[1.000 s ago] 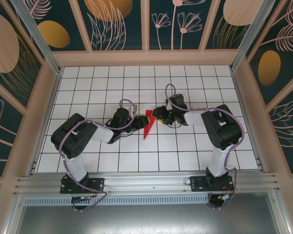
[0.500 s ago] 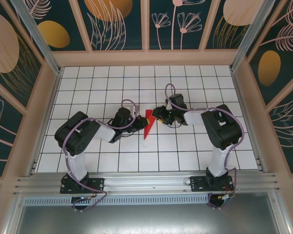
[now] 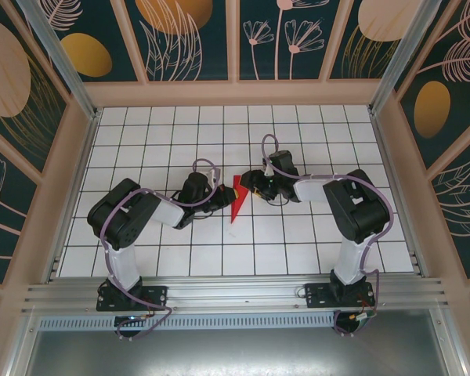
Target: Fold a paper plane with a square sheet of paper (fold left side to right side)
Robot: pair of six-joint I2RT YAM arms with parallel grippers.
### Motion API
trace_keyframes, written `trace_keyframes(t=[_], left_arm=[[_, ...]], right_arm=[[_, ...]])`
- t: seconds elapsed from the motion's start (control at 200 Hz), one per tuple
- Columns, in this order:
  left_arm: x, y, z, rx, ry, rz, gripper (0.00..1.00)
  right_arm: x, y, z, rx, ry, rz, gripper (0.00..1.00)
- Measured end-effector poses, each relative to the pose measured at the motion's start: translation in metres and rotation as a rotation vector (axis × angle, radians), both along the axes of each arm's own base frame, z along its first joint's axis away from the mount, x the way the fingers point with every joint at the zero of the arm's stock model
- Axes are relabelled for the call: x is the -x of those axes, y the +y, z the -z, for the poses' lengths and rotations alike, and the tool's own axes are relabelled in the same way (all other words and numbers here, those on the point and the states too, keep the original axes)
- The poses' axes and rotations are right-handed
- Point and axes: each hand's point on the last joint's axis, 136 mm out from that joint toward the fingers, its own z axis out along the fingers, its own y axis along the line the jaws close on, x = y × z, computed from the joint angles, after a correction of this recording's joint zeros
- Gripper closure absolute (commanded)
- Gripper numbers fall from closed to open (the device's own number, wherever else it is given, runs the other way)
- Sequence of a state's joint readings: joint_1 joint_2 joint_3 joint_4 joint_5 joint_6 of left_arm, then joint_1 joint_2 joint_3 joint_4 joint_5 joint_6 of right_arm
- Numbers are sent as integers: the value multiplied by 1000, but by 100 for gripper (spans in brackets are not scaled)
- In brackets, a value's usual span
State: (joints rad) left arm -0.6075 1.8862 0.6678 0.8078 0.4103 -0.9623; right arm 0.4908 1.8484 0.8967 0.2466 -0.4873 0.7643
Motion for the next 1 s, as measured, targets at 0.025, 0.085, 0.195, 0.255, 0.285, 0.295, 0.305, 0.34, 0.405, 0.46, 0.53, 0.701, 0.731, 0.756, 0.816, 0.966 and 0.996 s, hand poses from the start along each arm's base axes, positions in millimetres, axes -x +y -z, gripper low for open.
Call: trace_keyframes(t=[0.025,0.085,0.195,0.255,0.285,0.295,0.305,0.34,0.405,0.46,0.53,0.701,0.731,0.756,0.816,0.966,0.996], left_arm=[[0,0,0,0,0,0,100],[0,0,1,-2,1,-2,100],[0,2,2,-6,2,-6,100],[0,2,3,-8,3,-9,100],[0,2,4,-10,4,-9,100],[0,2,4,-11,5,-9,100],[0,2,5,-12,5,-11,100],[0,3,7,-16,8,-13,100],[0,4,12,-25,16,-14,100],[1,4,16,-31,23,-16,100],[0,6,18,-36,25,-21,100],[-2,8,18,-36,24,-28,100],[-2,8,18,-36,25,-28,100],[-2,8,19,-37,25,-28,100],[-2,8,20,-38,27,-28,100],[-1,8,22,-39,31,-27,100],[-1,8,22,-39,31,-27,100]], right_arm=[[0,0,0,0,0,0,37],[0,0,0,0,-1,0,37],[0,0,0,0,0,0,37],[0,0,0,3,-2,2,37],[-1,-1,0,5,-4,5,37],[-1,-1,0,6,-4,6,36],[-1,-1,-1,8,-5,7,36],[-1,-2,-1,16,-9,11,37],[-3,-5,-2,29,-17,21,37],[-4,-7,-5,39,-29,26,37],[-5,-9,-10,47,-47,30,37],[-5,-13,-18,59,-72,39,39],[-5,-14,-18,63,-76,38,40],[-5,-14,-17,67,-77,37,41],[-4,-15,-16,72,-75,36,43],[-3,-15,-15,74,-72,32,55],[-3,-15,-16,72,-72,30,58]])
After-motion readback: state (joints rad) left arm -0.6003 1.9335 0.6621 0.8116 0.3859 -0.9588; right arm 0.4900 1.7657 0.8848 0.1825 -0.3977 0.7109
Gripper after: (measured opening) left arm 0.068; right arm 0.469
